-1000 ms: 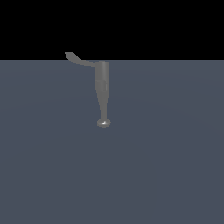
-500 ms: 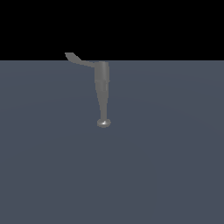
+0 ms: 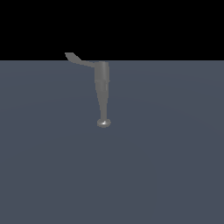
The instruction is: Turn on the faucet by rotating a designated handle.
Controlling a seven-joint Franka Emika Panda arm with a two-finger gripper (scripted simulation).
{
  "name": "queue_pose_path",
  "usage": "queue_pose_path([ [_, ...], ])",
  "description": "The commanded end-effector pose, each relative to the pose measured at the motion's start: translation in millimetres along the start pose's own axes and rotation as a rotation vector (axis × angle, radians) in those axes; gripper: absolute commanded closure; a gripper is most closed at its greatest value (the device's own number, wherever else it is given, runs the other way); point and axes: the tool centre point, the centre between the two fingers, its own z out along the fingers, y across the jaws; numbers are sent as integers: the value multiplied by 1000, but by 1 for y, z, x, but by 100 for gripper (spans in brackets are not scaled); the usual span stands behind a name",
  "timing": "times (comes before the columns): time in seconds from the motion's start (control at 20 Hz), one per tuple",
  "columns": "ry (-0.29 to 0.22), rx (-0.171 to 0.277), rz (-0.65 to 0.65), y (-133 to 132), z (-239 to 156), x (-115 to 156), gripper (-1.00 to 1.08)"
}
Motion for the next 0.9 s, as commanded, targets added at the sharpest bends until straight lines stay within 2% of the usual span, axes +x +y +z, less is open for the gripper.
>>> queue_pose_path([
  [0.0, -2, 5, 43, -5, 1, 11, 108],
  [0.85, -23, 25, 413, -56, 23, 99, 108],
])
